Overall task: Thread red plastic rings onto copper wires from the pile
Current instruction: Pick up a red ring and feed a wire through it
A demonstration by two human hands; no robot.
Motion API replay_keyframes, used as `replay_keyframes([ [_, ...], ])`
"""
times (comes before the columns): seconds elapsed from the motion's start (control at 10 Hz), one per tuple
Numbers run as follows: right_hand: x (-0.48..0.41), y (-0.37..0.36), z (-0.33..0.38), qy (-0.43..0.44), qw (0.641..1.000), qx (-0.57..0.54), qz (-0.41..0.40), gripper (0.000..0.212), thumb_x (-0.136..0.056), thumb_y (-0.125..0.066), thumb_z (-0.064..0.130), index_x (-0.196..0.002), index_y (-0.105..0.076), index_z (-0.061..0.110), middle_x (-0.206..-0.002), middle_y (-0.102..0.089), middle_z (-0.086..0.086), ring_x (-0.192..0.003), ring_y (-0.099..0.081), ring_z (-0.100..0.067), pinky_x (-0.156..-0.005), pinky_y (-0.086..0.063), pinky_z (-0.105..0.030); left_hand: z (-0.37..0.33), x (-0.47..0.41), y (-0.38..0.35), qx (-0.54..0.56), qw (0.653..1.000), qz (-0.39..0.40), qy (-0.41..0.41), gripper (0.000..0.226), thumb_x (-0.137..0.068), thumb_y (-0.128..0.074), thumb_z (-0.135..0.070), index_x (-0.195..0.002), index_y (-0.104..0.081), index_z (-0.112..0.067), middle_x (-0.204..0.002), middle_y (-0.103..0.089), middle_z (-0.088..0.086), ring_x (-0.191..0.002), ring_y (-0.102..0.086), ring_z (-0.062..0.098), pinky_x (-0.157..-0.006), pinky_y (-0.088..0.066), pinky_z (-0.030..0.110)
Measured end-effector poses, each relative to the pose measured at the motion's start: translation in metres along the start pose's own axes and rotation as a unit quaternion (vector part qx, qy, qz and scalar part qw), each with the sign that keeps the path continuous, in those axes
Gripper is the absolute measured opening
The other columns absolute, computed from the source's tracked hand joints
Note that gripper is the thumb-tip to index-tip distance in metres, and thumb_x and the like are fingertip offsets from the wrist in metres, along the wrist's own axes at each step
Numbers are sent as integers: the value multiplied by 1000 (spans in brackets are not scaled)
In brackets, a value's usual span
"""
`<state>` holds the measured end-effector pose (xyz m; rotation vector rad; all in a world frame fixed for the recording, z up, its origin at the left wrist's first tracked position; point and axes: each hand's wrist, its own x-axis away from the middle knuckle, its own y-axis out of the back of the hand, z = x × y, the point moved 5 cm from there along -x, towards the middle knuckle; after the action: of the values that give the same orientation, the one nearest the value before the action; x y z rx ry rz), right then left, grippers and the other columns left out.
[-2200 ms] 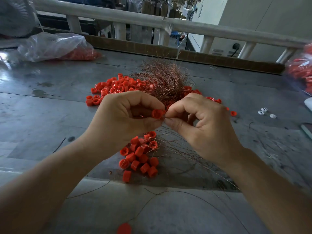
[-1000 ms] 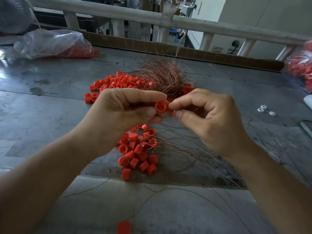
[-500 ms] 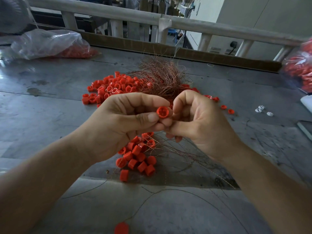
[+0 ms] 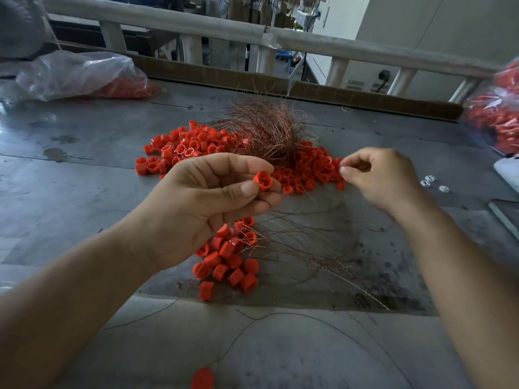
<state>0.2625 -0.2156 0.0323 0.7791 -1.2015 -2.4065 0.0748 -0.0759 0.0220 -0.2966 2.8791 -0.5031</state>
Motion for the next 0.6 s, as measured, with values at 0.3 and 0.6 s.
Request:
replay_keyframes([
  [0.3, -6, -18, -23, -49, 994, 74, 57, 14, -75, -73, 19, -88, -68, 18, -89, -65, -3, -91, -58, -21, -73, -38, -25, -2, 1, 0, 7, 1000, 0, 1, 24, -60, -66, -9, -83, -75, -11, -81, -73, 9, -76, -71, 17, -63, -55, 19],
  [0.6, -2, -17, -8, 8, 996, 79, 52, 10, -82, -64, 16, -75, -59, 21, -72, -52, 7, -78, -51, -15, -67, -34, -23, -1, 1, 1, -7, 1000, -4, 7, 24, -59, -66, -10, -82, -75, -11, -80, -73, 9, -74, -71, 17, -63, -55, 20],
])
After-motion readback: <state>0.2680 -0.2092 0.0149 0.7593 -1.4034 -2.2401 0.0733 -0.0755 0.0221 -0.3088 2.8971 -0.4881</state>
